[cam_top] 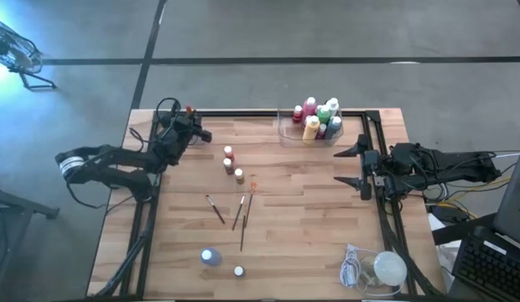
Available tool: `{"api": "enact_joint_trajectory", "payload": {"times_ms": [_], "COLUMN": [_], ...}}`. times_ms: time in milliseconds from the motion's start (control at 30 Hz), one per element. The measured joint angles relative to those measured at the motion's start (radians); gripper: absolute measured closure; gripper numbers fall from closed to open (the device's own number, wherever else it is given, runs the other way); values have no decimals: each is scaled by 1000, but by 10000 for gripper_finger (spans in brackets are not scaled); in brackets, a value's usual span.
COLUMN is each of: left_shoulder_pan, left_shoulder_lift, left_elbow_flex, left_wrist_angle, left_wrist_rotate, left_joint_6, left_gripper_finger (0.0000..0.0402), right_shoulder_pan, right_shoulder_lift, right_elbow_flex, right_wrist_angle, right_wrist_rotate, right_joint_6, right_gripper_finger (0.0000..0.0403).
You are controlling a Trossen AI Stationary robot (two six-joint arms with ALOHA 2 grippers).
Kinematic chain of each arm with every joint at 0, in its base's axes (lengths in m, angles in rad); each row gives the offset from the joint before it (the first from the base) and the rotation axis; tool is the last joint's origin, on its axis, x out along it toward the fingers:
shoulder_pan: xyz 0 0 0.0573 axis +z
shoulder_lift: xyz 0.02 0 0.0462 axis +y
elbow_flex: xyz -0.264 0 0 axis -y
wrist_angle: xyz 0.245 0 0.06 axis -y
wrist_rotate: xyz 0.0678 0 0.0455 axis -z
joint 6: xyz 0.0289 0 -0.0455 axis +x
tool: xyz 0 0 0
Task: Pick & Place Paint Supplies
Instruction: Put the silver paint brush into the violet cup
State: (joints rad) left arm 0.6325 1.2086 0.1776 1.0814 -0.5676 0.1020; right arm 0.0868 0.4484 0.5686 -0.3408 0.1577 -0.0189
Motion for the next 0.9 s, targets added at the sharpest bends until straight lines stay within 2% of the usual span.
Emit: {"api": "enact_joint_trajectory", "payload": {"times_ms": [167, 400, 533, 700, 900], "left_shoulder_pan": [-31, -97, -140, -202, -305], "left_shoulder_lift": [-99, -250, -326, -396, -407], "left_elbow_flex": [0, 1, 26, 125, 370], "left_wrist_angle": [0, -5, -82, -331, -860], "left_wrist_rotate": [24, 142, 233, 319, 324], "left_joint_6": [1, 1, -6, -22, -43], "left_gripper_finger": [277, 276, 275, 275, 275], "right_shoulder_pan": [0, 0, 0, 0, 0], "right_shoulder_lift": [0, -1, -1, -1, 0], "right_elbow_flex": [0, 0, 0, 0, 0], "right_wrist_angle": [0, 0, 0, 0, 0], "right_wrist_rotate": [0, 0, 0, 0, 0], "right_joint_6": [0, 0, 0, 0, 0], "right_gripper_finger": [49, 44, 54, 70, 85]}}
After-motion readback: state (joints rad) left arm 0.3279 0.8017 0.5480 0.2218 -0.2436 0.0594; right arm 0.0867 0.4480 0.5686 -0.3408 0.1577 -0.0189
